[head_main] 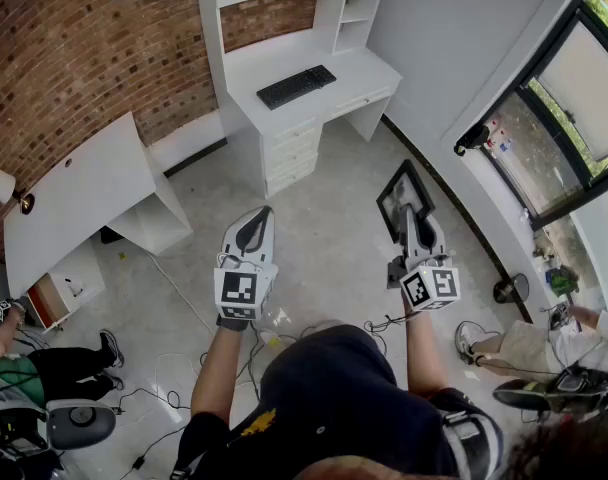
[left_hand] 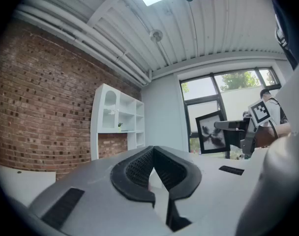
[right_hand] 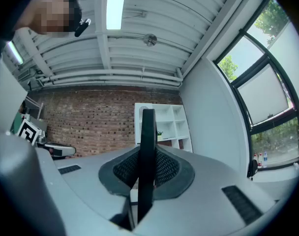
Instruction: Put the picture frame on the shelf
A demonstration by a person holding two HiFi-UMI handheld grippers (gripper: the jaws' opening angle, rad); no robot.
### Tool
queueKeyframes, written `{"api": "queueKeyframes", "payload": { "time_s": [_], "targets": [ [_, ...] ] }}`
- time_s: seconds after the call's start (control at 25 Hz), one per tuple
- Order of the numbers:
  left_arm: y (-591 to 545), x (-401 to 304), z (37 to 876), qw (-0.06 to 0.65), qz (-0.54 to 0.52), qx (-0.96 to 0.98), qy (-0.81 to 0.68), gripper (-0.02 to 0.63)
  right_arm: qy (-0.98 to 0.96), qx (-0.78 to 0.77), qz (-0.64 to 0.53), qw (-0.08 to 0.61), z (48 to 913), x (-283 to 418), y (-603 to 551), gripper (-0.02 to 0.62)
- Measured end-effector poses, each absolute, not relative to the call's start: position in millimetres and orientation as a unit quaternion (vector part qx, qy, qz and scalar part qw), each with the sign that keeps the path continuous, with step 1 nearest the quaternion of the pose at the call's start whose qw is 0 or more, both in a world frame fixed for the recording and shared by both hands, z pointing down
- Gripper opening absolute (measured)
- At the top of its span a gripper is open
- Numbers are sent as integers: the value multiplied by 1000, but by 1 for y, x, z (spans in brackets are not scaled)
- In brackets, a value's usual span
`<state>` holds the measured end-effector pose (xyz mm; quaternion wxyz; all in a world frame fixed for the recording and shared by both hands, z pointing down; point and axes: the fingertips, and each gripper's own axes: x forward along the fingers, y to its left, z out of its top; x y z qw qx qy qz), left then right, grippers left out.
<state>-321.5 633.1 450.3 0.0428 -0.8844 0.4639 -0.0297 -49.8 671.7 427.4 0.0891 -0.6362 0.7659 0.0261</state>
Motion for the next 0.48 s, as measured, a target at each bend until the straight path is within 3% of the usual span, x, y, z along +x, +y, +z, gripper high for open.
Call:
{"api": "queueKeyframes", "payload": {
  "time_s": [0.48],
  "targets": [
    [654, -211, 458, 59, -26, -876, 479, 18, 807, -579, 55, 105, 436, -6, 681, 43]
  ]
}}
